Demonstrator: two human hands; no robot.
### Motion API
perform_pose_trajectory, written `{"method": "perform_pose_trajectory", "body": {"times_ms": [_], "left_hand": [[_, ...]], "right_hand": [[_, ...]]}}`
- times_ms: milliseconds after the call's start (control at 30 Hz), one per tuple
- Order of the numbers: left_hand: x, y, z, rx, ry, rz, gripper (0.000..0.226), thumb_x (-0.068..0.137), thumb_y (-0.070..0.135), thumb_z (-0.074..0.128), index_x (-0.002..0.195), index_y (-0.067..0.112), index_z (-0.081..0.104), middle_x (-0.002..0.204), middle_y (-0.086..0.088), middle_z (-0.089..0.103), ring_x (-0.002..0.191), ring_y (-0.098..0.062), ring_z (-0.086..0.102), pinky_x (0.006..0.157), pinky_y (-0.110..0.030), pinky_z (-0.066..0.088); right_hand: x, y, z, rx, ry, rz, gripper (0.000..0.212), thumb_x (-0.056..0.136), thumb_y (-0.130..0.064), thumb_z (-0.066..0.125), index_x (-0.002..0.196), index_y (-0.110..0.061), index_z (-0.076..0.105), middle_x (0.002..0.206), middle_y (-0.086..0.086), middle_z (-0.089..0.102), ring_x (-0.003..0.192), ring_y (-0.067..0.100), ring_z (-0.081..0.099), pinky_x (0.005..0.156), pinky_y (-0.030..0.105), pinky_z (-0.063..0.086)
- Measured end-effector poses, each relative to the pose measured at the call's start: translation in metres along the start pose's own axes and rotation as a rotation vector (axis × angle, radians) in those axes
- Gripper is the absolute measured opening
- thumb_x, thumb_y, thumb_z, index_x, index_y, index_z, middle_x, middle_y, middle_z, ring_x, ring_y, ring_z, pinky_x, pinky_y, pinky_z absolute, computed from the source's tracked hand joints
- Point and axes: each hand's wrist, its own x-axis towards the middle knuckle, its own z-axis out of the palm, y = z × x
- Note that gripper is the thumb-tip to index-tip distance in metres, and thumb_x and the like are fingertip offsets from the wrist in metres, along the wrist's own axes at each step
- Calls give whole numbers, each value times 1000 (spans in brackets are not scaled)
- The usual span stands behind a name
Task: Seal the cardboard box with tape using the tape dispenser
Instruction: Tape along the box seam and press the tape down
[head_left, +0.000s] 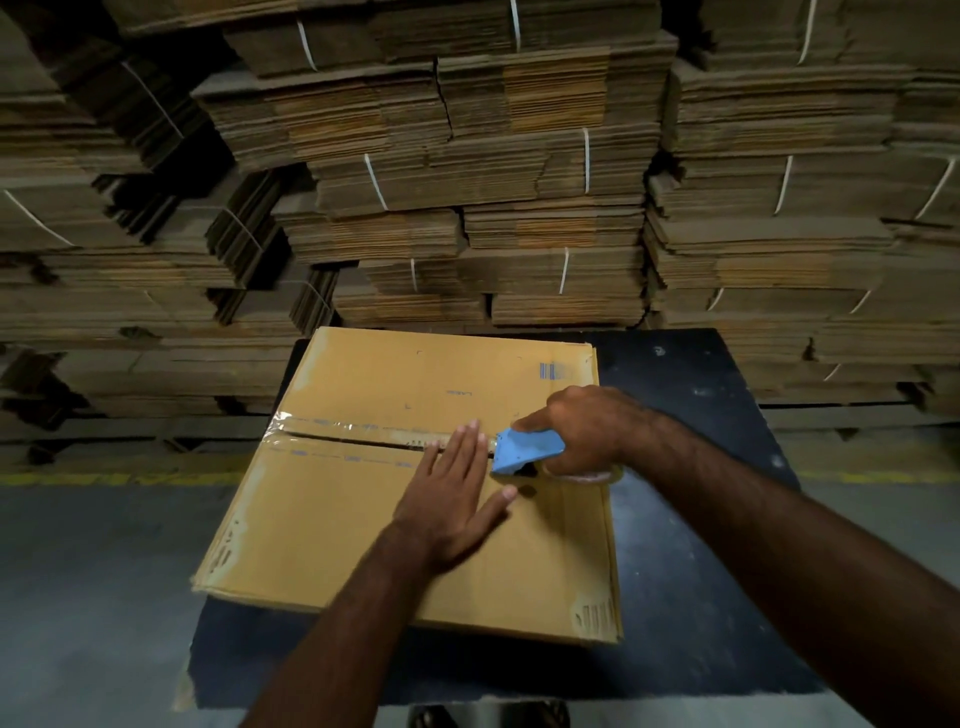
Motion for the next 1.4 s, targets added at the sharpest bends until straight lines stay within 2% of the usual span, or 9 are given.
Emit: {"method": "perform_pose_trajectory", "body": {"times_ms": [200,333,533,733,800,1033,1133,1233,1400], "left_hand": [[1,8,7,68,3,-121,99,88,81,-1,156,10,-11,164,-6,-20,152,-19,-17,124,-46,-1],[-7,-7,7,156,-3,-182,103,85,84,-3,157,10,-8,164,-7,-17,153,-20,-12,123,-48,-3],[-8,-1,1,124,21,-178,101,87,82,0,156,9,-12,162,-8,-23,152,-21,-16,123,-47,-5],[1,22,-4,8,-10,-45,85,95,72,2,157,15,-12,163,-3,-22,151,-15,-20,124,-43,-3],[2,14,-9,-43,9,-144,84,97,69,4,157,13,-9,165,-5,-17,152,-16,-15,125,-40,-1],[-14,-92,-36,-130,98,-808,100,92,75,8,155,-2,-4,164,-24,-8,153,-34,-6,124,-47,2],[-10,-112,-45,-152,71,-857,116,82,86,6,154,-3,-6,163,-25,-10,152,-35,-7,124,-46,2],[-1,-108,-45,-150,50,-891,140,63,101,6,153,-5,-7,163,-26,-11,152,-36,-6,123,-48,3],[2,-102,-50,-135,15,-929,157,46,109,13,154,-3,-10,163,-22,-14,152,-34,-9,123,-47,1]], "right_hand": [[-12,9,-3,12,-2,-22,65,88,-53,60,148,-40,38,96,-9,50,87,9,45,68,29,37],[-32,25,-2,7,-10,-1,65,90,-55,56,149,-43,32,97,-7,47,87,10,44,69,29,38],[-50,47,1,0,-22,16,68,87,-58,59,148,-43,34,115,-3,61,94,11,53,80,32,50],[-43,47,2,22,2,22,64,87,-56,59,146,-42,39,117,-6,63,91,5,48,80,30,49],[-41,46,3,16,-22,35,65,86,-57,60,145,-44,39,120,-7,62,96,7,51,83,30,48],[-46,49,7,36,-38,75,71,80,-75,53,144,-48,37,129,-7,58,109,11,53,85,31,48],[-50,46,8,37,-36,95,76,77,-83,48,144,-49,35,129,-10,56,110,11,53,83,33,48],[-53,43,13,-33,-1,109,72,78,-75,53,143,-51,34,128,-11,56,110,13,53,76,31,43],[-73,69,19,91,43,91,68,78,-66,57,141,-49,40,121,-7,61,104,16,60,81,34,53]]}}
